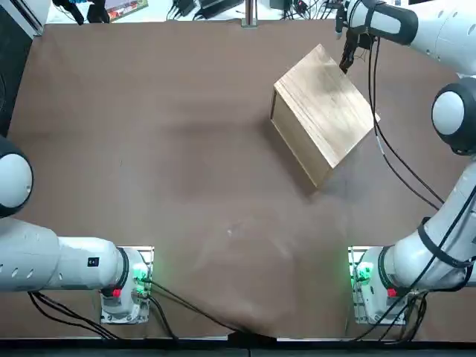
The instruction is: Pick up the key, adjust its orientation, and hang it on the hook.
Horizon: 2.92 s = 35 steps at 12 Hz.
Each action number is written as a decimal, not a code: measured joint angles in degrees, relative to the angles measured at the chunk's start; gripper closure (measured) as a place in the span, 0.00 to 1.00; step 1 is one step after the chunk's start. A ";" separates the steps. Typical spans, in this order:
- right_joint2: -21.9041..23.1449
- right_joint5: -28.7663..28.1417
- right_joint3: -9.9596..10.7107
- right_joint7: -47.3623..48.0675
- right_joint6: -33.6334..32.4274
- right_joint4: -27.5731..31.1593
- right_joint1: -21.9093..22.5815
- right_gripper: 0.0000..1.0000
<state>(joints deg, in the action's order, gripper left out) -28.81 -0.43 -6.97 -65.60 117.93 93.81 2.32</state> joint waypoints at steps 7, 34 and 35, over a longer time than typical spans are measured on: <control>0.00 0.00 0.00 0.00 0.02 0.20 0.00 0.96; 3.31 -6.92 0.61 1.28 -3.79 -3.81 -2.28 0.00; 4.04 -7.02 0.62 2.39 -4.89 -4.07 -2.67 0.00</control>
<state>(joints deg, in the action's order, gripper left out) -24.78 -7.45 -6.35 -63.21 113.05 89.74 -0.35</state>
